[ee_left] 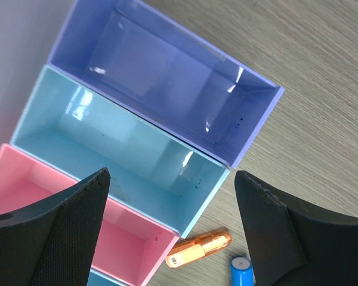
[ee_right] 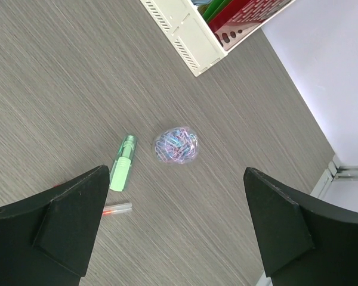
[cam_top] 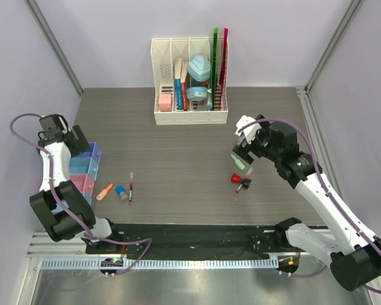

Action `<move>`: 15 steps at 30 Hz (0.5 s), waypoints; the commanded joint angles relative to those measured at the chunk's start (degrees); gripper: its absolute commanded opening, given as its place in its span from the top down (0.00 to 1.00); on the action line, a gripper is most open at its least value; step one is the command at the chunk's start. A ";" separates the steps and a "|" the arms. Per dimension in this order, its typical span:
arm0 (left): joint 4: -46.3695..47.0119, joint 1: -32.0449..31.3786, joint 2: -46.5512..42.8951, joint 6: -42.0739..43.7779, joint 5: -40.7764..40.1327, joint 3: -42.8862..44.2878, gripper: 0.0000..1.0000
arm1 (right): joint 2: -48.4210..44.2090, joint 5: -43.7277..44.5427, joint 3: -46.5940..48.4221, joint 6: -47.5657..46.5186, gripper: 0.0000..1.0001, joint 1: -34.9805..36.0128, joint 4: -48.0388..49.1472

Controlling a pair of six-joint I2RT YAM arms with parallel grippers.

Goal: Sort the stationery into containers
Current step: Move the storage box to the center of the board.

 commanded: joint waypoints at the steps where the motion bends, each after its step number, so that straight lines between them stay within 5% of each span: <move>1: -0.92 2.36 2.54 -2.55 6.28 2.46 0.14 | -1.01 -0.47 -0.10 1.24 0.00 0.02 0.72; 15: 4.97 3.42 14.14 -2.64 8.91 5.27 0.21 | -1.72 -0.82 -0.90 2.21 0.00 -0.16 0.72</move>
